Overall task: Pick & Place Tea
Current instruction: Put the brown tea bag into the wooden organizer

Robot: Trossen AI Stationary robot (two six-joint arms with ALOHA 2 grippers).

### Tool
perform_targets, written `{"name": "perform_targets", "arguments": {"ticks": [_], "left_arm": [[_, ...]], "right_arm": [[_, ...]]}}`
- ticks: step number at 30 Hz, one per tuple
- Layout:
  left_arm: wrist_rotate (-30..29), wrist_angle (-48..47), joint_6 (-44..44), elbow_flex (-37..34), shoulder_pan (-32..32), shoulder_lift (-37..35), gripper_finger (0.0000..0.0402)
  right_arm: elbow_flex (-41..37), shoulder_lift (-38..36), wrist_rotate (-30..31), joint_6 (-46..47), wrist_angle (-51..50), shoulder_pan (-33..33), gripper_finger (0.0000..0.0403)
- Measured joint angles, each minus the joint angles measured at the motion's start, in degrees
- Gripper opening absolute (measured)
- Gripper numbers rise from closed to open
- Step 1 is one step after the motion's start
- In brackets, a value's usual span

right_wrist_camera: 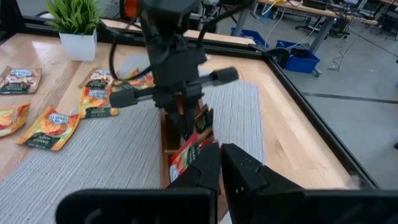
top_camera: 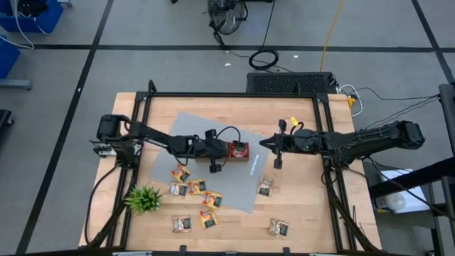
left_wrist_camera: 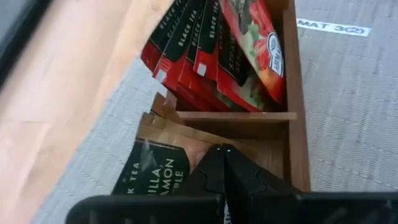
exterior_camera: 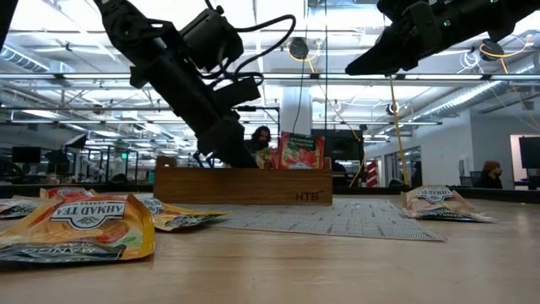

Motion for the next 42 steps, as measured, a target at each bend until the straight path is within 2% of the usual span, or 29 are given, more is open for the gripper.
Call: {"name": "perform_targets", "arguments": {"ticks": [7, 13, 19, 23, 27, 32, 36, 38, 42], "left_arm": [[-1.42, -0.26, 0.28, 0.0, -0.65, 0.0, 0.0003], [-0.29, 2.03, 0.46, -0.04, -3.3, -1.01, 0.0032], [-1.4, 2.29, 1.11, -0.04, -6.18, -9.41, 0.0057], [-1.39, 0.41, 0.6, -0.04, -8.51, -16.43, 0.0064], [0.0, -4.75, 0.36, -0.07, -10.6, -22.43, 0.0065], [3.18, -7.75, 0.0, -0.72, -12.29, -28.4, 0.0065], [3.89, -7.8, -1.1, -1.95, -12.84, -30.42, 0.0065], [3.89, -8.02, -2.04, -2.57, -12.85, -30.62, 0.0065], [3.87, -7.91, -3.79, -3.44, -12.81, -30.45, 0.0065]], "right_arm": [[0.0, 0.0, -0.01, 0.2, -0.13, 0.0, 0.0006], [0.0, 0.0, -0.01, 0.22, -0.1, 0.0, 0.0006], [0.0, 0.0, -0.1, 1.09, -0.11, 0.02, 0.0006], [0.0, 0.0, -5.34, 1.11, -0.35, 0.95, 0.0012], [0.0, 0.1, -10.5, 2.23, -2.97, 6.08, 0.0061], [0.97, 1.55, -7.37, 12.24, -11.74, 13.3, 0.0179], [1.01, 3.4, -7.53, 21.64, -24.08, 16.5, 0.0257], [0.99, 4.88, -8.28, 28.03, -28.92, 16.3, 0.0273], [0.96, 8.04, -19.17, 35.06, -29.0, 13.09, 0.0279]]}}
